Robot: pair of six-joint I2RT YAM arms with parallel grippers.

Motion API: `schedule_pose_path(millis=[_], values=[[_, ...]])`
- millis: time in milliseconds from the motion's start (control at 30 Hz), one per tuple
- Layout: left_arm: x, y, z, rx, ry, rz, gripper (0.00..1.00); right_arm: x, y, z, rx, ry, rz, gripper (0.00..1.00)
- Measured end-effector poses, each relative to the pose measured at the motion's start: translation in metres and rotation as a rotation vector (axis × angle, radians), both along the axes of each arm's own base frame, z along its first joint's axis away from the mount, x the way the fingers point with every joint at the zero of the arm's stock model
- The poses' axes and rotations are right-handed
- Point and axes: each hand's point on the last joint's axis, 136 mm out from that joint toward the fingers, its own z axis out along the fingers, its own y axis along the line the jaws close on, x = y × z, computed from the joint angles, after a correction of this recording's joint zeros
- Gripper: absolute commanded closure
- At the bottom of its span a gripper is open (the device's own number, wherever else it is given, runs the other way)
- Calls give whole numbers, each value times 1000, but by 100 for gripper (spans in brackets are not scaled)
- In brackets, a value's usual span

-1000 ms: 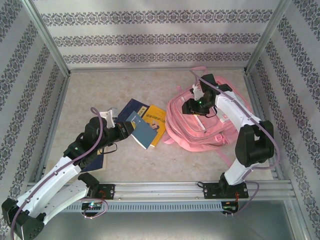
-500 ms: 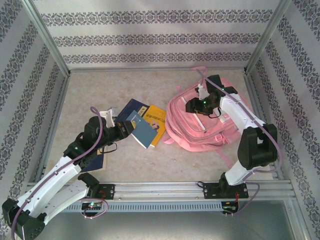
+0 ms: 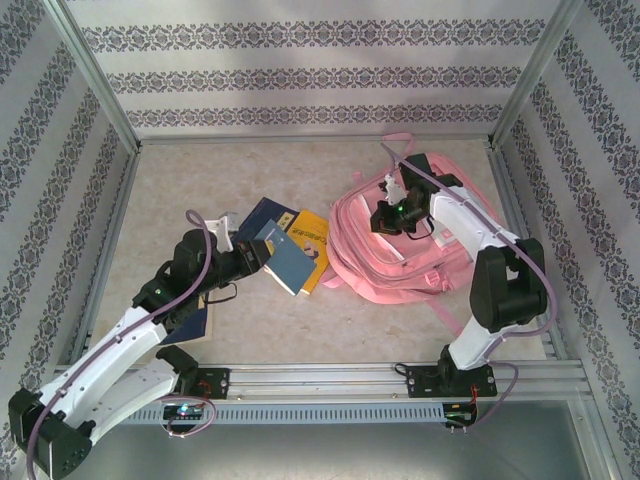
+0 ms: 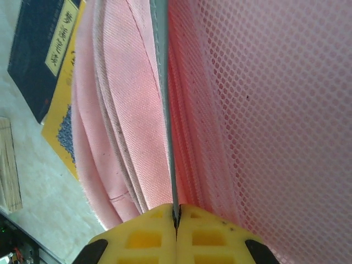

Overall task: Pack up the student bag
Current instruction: Pick up the student bag from the middle-right of the table, then place the book in the student bag.

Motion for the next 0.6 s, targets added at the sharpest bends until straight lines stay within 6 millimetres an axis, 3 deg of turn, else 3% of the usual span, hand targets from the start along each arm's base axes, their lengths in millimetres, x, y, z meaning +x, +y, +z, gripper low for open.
schedule_pose_path(millis=[133, 300, 433, 600], values=[[11, -4, -6, 15, 21, 10, 100, 7, -14, 45, 56, -78, -76, 100], [40, -14, -1, -13, 13, 46, 100, 15, -39, 102, 245, -151, -213, 100], [67, -29, -3, -57, 19, 64, 100, 18, -42, 112, 363, -125, -258, 100], [113, -59, -25, -161, 57, 83, 100, 20, -41, 113, 478, -79, -294, 100]])
